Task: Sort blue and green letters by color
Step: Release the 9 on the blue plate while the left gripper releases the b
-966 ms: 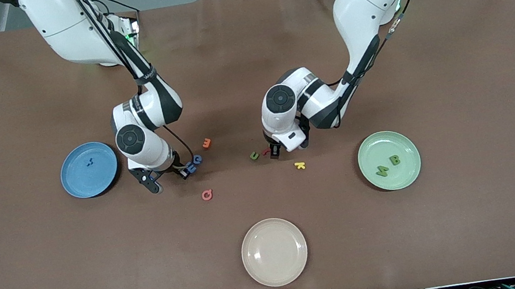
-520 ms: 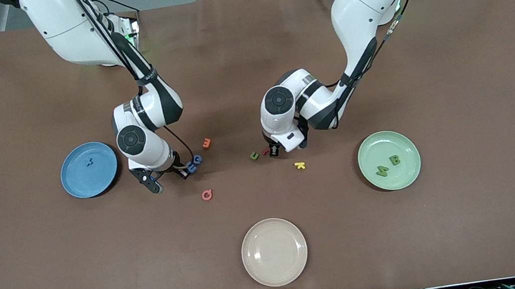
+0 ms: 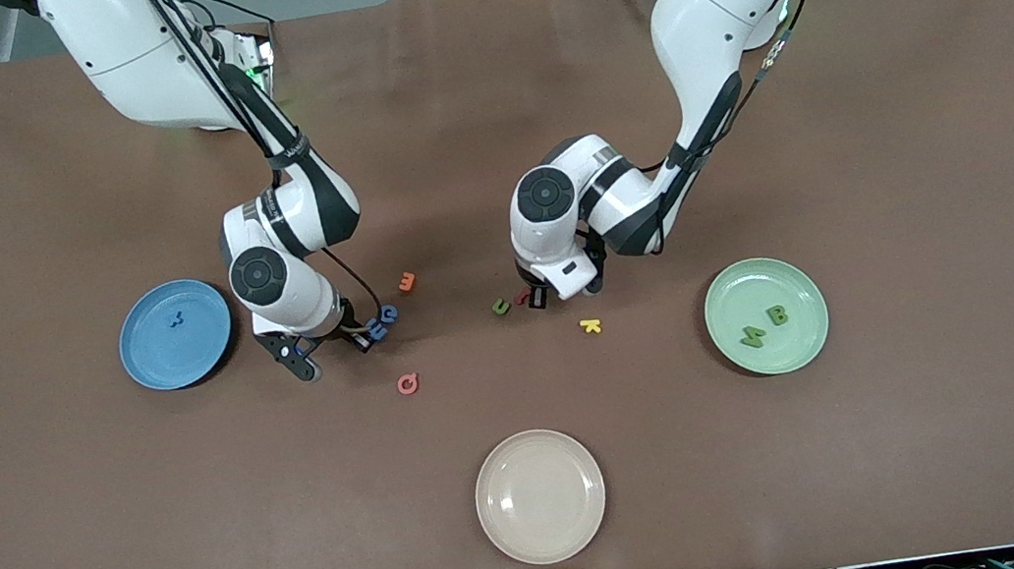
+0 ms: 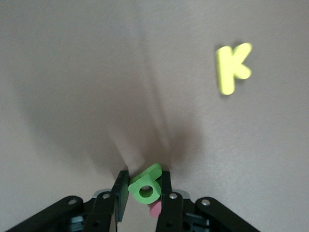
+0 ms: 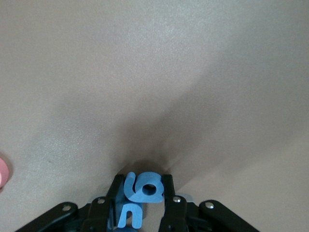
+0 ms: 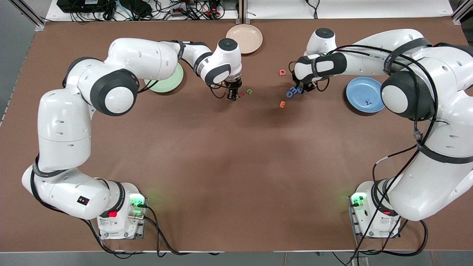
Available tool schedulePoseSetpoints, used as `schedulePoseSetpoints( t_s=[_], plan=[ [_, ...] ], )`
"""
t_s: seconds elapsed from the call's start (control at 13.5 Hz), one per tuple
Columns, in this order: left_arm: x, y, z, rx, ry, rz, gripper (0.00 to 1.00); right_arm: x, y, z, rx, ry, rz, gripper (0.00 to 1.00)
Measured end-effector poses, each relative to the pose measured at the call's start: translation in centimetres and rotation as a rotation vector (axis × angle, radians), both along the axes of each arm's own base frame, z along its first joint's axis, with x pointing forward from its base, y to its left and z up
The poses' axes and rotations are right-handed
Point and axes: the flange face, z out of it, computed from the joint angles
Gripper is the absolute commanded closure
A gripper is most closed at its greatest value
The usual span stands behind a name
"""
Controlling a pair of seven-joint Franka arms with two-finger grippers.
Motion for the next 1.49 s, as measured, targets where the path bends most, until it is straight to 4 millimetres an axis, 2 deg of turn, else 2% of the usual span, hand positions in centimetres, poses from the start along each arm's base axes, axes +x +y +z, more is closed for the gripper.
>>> schedulePoseSetpoints(
  t_s=[0.15,0.3,0.52,0.67,0.82,1.19,1.49],
  plan=[
    [0.9,0.4,0.6,0.01,-0.025,-0.017,1.0,0.0,-0.5,0.3,-0.007,0.03,0.037,0.83],
    [1.9,0.8,1.9,0.034,-0.037,-0.059,1.0,0.5,-1.8,1.7,-0.002,0.047,0.089,0.84],
    [4.3,3.0,5.9,0.106,-0.032,-0.133,1.0,1.2,-6.2,4.8,0.027,0.066,0.199,0.84],
    [6.4,6.2,8.6,0.152,-0.018,-0.188,1.0,1.3,-10.4,6.7,0.054,0.071,0.286,0.85],
    [8.0,9.9,9.5,0.197,0.027,-0.247,1.0,1.0,-14.2,7.7,0.069,0.064,0.358,0.85],
    [11.2,18.7,8.2,0.215,0.115,-0.392,1.0,0.0,-22.9,6.4,0.079,0.069,0.603,0.85],
    [13.3,26.7,7.4,0.199,0.168,-0.475,0.98,-0.7,-27.8,5.9,0.085,0.058,0.749,0.85]
  ],
)
